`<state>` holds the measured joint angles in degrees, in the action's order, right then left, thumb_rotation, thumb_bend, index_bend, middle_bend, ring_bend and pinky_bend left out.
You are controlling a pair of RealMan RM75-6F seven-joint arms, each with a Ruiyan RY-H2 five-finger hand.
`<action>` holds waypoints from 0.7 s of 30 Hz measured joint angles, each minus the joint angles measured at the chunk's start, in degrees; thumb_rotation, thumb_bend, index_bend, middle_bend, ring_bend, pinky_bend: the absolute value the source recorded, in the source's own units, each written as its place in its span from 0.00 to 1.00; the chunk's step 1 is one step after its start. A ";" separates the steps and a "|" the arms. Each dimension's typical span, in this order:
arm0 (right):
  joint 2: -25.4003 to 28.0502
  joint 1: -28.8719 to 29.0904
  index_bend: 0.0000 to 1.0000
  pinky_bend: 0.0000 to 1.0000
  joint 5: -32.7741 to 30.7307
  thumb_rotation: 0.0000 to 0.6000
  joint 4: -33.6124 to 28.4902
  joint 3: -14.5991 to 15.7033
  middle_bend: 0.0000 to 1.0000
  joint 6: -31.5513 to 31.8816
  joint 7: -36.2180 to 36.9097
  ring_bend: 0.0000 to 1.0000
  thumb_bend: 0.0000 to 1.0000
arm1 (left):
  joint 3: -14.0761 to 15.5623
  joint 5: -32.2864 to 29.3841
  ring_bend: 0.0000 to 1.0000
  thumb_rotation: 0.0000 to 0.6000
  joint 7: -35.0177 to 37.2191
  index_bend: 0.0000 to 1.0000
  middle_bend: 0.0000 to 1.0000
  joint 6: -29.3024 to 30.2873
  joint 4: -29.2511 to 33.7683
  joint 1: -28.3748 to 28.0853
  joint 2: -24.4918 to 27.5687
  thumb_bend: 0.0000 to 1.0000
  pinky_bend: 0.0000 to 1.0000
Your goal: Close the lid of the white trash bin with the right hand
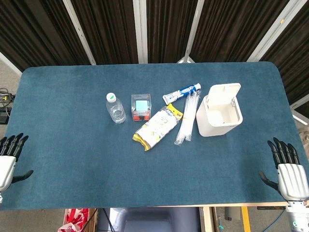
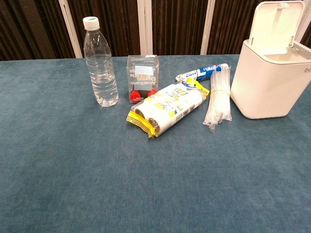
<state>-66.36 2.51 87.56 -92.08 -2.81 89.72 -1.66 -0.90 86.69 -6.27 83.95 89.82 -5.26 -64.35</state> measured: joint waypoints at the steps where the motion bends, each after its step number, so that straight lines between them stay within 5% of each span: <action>1: -0.03 -0.04 0.00 0.00 -0.06 1.00 0.00 -0.08 0.00 0.08 -0.01 0.00 0.28 | 0.02 0.03 0.00 1.00 -0.05 0.00 0.00 -0.04 -0.02 -0.02 -0.01 0.00 0.00; 21: 0.71 0.57 0.00 0.00 -0.02 1.00 -2.55 -1.38 0.00 -0.14 0.46 0.00 0.27 | -0.11 -0.08 0.00 1.00 0.49 0.00 0.00 0.76 0.21 0.35 0.22 0.00 0.00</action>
<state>-65.65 3.08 87.53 -94.63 -4.20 89.58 -1.20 -1.02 86.61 -5.78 84.71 90.03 -4.91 -64.13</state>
